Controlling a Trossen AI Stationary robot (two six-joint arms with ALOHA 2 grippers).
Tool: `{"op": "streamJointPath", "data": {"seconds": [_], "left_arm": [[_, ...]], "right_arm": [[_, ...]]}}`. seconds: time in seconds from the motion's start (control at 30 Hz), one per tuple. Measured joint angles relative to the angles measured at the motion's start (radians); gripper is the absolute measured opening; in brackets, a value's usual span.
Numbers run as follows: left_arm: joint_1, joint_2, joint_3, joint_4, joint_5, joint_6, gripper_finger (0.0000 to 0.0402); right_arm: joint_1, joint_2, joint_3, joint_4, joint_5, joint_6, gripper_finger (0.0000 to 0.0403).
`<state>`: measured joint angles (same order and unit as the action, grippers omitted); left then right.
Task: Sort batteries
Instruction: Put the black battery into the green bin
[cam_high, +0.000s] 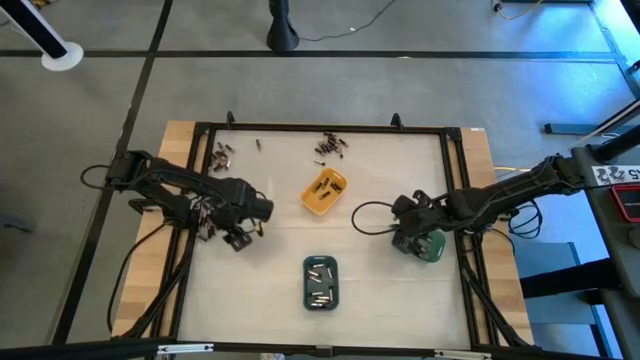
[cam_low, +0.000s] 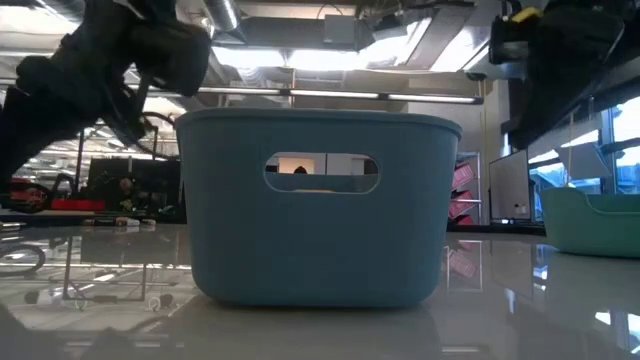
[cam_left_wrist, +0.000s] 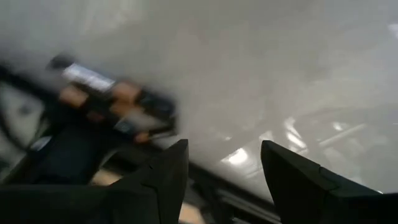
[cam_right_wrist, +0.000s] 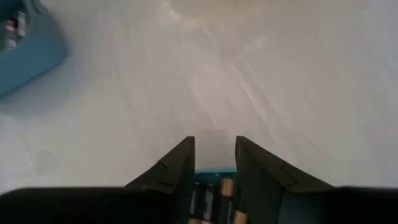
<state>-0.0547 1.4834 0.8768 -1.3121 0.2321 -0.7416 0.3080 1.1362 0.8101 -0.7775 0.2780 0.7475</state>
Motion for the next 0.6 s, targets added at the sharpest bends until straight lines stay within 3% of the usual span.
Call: {"op": "streamJointPath", "data": {"seconds": [0.27, 0.6], "left_arm": [[0.057, 0.001, -0.014, -0.004, -0.033, -0.069, 0.0192], [0.172, 0.003, -0.156, 0.031, -0.065, -0.229, 0.0192]], "right_arm": [[0.000, 0.000, 0.000, 0.028, 0.000, -0.023, 0.0118], [0.000, 0.000, 0.000, 0.029, 0.002, -0.024, 0.0118]]}}
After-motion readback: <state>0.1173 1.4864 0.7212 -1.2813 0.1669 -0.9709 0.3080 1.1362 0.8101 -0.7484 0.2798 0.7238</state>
